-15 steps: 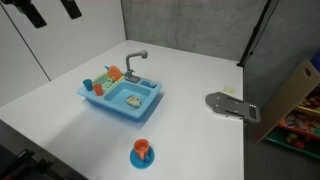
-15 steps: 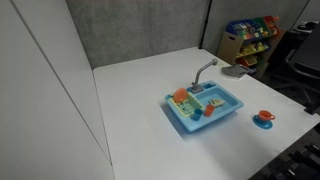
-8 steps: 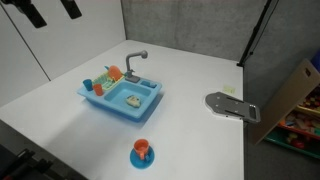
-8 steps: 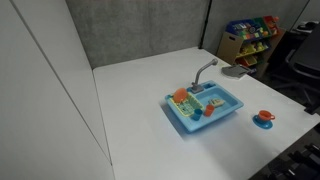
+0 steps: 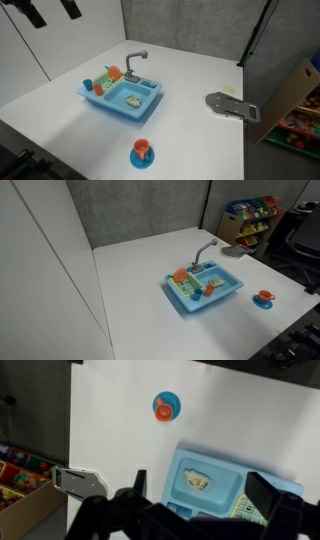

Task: Take the small bottle out of the sink

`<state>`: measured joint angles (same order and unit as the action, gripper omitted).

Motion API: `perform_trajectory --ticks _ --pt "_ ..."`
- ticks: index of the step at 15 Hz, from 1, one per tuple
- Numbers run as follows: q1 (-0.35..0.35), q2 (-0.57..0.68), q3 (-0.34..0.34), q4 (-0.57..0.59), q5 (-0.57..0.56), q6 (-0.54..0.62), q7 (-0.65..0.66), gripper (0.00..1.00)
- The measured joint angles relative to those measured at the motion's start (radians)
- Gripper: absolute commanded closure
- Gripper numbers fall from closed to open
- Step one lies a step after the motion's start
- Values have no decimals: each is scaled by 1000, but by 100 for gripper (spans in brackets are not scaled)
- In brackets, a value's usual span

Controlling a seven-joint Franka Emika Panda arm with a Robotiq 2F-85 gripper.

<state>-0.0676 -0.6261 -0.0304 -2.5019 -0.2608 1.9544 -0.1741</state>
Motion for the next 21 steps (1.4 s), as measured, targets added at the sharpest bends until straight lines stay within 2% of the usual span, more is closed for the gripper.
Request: perform_trajectory --ticks 7,16,21 --pt "39 42 2 26 40 0 12 0" --pt "77 225 5 134 170 5 30 0" --pt "77 322 5 148 242 61 33 0"
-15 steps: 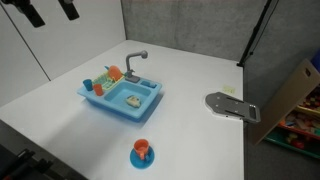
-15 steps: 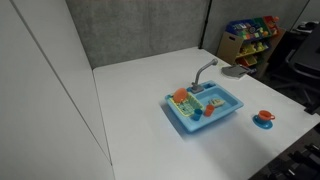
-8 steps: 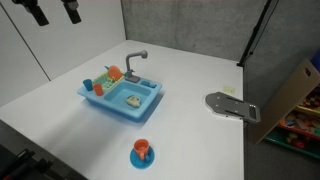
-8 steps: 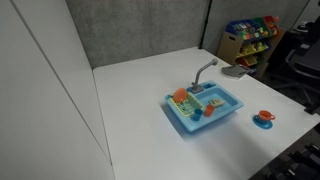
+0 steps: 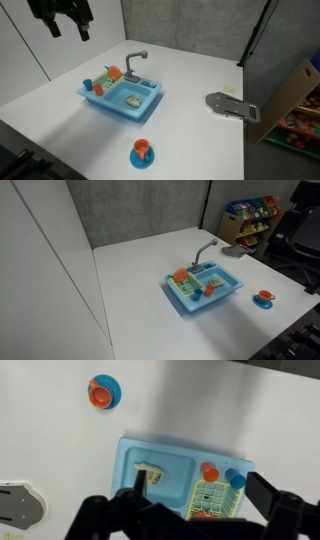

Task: Take the small bottle out of the sink

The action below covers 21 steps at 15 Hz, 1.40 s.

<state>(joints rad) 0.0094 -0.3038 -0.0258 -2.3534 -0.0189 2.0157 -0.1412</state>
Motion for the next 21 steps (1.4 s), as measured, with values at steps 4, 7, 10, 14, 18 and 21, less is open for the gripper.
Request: perform_trajectory --ticks 4,7,10,14,18,21 --pt "0 64 0 0 64 75 0 0" --pt "0 96 0 0 100 119 -1 0" --pt "0 98 0 -2 112 123 -4 0" --pt "0 99 0 -3 110 123 -3 0" --pt "-9 116 -1 -2 101 130 22 0" --pt "-14 157 -5 2 101 184 27 0"
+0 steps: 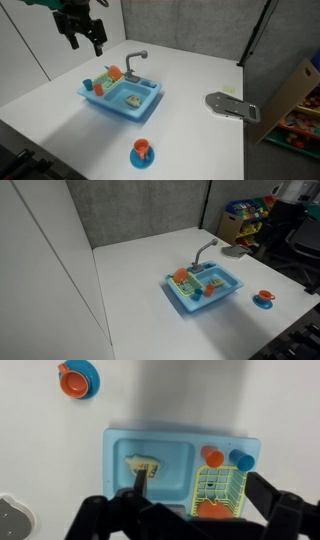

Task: Take the small bottle out of the sink

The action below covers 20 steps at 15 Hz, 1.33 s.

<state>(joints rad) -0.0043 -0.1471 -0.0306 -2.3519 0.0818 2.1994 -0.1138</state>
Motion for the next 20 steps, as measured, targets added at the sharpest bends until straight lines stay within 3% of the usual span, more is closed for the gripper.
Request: perform_trajectory --ticks 10,20 --pt "-3 238 -2 71 1 215 6 0" --pt "-22 467 -4 205 -2 234 7 0"
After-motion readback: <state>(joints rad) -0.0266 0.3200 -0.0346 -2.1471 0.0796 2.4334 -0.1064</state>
